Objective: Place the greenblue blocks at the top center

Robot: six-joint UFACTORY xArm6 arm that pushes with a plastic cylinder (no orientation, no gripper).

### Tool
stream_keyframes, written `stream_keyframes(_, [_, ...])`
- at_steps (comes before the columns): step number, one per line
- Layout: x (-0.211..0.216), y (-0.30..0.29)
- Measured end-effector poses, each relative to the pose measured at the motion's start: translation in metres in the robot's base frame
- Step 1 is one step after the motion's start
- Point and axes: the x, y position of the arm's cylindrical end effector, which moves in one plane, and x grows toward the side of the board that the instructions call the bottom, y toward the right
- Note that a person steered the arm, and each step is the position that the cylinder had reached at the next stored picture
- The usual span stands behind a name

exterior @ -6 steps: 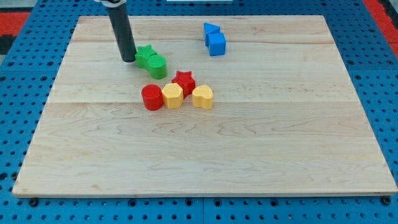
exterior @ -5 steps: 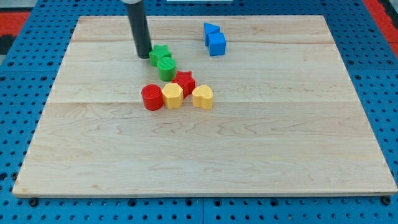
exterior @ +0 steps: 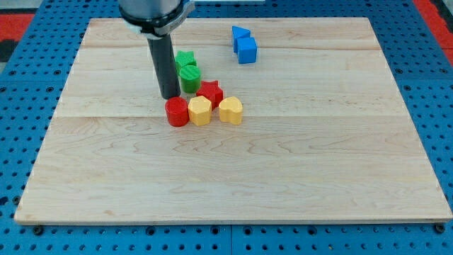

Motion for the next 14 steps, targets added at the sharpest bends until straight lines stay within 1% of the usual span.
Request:
stream_keyframes(3, [-0.042, 0.061])
stream_keyframes(4, [-0.054, 0.106])
stream_keyframes(5, [-0.053, 0.086])
stream_keyframes(6, [-0.042, 0.010])
stream_keyframes(7, [-0.076, -0.017])
stream_keyframes(8, [-0.093, -0.021])
stream_keyframes(9, [-0.080, -0.110])
stream_keyframes(10, [-0.117, -0.109])
stream_keyframes(11, [-0.118, -0.036])
stream_keyframes(12, [-0.107, 0.048])
stream_keyframes(13, [-0.114, 0.042])
stream_keyframes(14, [-0.139, 0.007])
